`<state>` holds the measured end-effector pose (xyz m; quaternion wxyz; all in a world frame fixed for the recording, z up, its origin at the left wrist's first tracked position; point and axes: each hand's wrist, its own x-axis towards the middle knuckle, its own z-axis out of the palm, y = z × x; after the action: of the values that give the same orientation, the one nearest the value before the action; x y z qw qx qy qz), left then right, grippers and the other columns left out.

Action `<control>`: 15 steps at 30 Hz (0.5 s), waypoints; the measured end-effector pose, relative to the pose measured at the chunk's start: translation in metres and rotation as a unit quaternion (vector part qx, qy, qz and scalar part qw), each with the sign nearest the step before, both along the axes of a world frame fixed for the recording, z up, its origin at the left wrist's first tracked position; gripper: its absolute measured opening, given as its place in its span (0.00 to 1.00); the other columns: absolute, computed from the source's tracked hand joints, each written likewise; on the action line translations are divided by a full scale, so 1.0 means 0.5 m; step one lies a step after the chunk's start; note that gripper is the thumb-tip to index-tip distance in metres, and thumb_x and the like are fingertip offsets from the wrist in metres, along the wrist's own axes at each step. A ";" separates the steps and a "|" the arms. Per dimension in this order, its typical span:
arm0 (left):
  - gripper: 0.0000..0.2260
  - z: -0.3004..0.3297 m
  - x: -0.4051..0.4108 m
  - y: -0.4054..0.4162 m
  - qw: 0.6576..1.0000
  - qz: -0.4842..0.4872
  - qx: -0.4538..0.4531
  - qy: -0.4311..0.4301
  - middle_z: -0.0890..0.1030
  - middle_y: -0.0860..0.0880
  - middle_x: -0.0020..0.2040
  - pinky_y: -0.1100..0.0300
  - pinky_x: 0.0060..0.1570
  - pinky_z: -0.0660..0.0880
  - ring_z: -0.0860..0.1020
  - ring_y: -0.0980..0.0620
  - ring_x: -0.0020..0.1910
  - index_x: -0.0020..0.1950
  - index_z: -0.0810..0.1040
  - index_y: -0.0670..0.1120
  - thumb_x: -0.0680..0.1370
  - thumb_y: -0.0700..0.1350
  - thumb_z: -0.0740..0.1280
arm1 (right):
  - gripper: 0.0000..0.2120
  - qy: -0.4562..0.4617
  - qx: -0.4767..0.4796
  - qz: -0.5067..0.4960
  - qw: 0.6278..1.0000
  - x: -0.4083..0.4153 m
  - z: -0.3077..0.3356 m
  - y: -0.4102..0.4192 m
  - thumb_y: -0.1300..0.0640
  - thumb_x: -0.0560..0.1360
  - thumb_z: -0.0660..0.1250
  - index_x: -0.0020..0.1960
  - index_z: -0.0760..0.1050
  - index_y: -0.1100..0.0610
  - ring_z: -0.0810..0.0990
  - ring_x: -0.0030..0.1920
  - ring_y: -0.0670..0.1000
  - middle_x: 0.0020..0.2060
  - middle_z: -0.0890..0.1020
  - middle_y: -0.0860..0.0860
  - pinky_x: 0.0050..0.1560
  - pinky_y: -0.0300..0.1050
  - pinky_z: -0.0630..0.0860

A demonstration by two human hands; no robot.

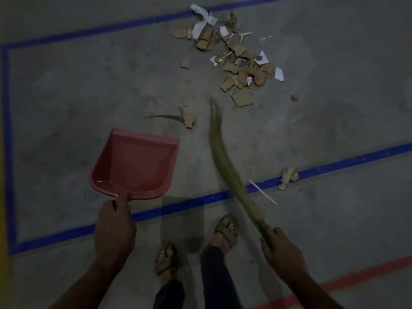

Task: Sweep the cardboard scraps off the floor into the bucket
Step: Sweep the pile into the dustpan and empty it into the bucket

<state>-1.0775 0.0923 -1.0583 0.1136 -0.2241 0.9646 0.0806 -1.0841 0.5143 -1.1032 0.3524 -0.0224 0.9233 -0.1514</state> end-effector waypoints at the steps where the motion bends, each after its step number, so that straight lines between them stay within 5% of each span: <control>1: 0.19 -0.001 -0.002 -0.010 1.000 0.008 -0.006 0.004 0.73 0.38 0.45 0.48 0.39 0.67 0.72 0.38 0.43 0.69 0.72 0.42 0.78 0.34 0.65 | 0.27 -0.017 -0.011 0.038 0.999 0.013 -0.004 -0.027 0.43 0.79 0.53 0.77 0.52 0.34 0.78 0.42 0.50 0.51 0.71 0.47 0.39 0.45 0.76; 3: 0.18 -0.004 -0.004 -0.030 0.999 0.026 -0.017 0.017 0.72 0.38 0.45 0.46 0.39 0.69 0.71 0.39 0.43 0.70 0.71 0.42 0.79 0.35 0.64 | 0.25 -0.053 -0.026 0.116 0.991 0.025 -0.029 -0.096 0.39 0.76 0.44 0.73 0.45 0.30 0.80 0.46 0.53 0.57 0.73 0.50 0.40 0.47 0.73; 5: 0.17 -0.011 -0.001 -0.047 0.998 0.042 -0.025 0.032 0.72 0.38 0.45 0.44 0.40 0.70 0.71 0.38 0.43 0.69 0.71 0.42 0.80 0.36 0.64 | 0.29 -0.065 -0.059 0.178 0.980 0.026 -0.065 -0.177 0.45 0.79 0.49 0.72 0.38 0.26 0.80 0.54 0.62 0.64 0.73 0.57 0.47 0.53 0.75; 7: 0.17 -0.024 0.004 -0.063 0.998 0.047 -0.034 0.034 0.72 0.37 0.45 0.43 0.40 0.69 0.71 0.37 0.43 0.68 0.71 0.43 0.80 0.36 0.65 | 0.35 -0.065 -0.063 0.244 0.966 0.007 -0.092 -0.262 0.55 0.81 0.55 0.75 0.39 0.29 0.74 0.63 0.71 0.66 0.70 0.63 0.59 0.66 0.73; 9: 0.17 -0.042 0.014 -0.078 0.998 0.043 -0.045 0.024 0.71 0.37 0.45 0.43 0.40 0.69 0.71 0.37 0.42 0.68 0.71 0.44 0.79 0.36 0.66 | 0.33 -0.070 -0.033 0.271 0.959 -0.030 -0.113 -0.338 0.60 0.82 0.55 0.78 0.46 0.35 0.75 0.60 0.69 0.64 0.71 0.60 0.57 0.65 0.73; 12: 0.19 -0.070 0.030 -0.083 0.997 0.046 -0.055 0.019 0.71 0.37 0.45 0.42 0.40 0.70 0.72 0.36 0.41 0.67 0.72 0.44 0.77 0.36 0.67 | 0.29 -0.055 -0.002 0.232 0.971 -0.104 -0.157 -0.408 0.61 0.81 0.54 0.78 0.53 0.42 0.79 0.55 0.63 0.62 0.73 0.58 0.52 0.57 0.75; 15: 0.18 -0.087 0.034 -0.069 0.996 0.068 -0.048 0.015 0.72 0.37 0.47 0.40 0.40 0.72 0.74 0.34 0.42 0.66 0.73 0.45 0.77 0.36 0.67 | 0.25 -0.063 -0.004 0.080 0.995 -0.180 -0.200 -0.406 0.60 0.81 0.53 0.76 0.58 0.45 0.79 0.53 0.60 0.58 0.74 0.57 0.52 0.55 0.77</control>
<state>-1.0607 0.0576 -1.1019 0.0823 -0.2927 0.9516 0.0449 -1.1741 0.3114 -1.2032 0.4205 -0.0878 0.8940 -0.1276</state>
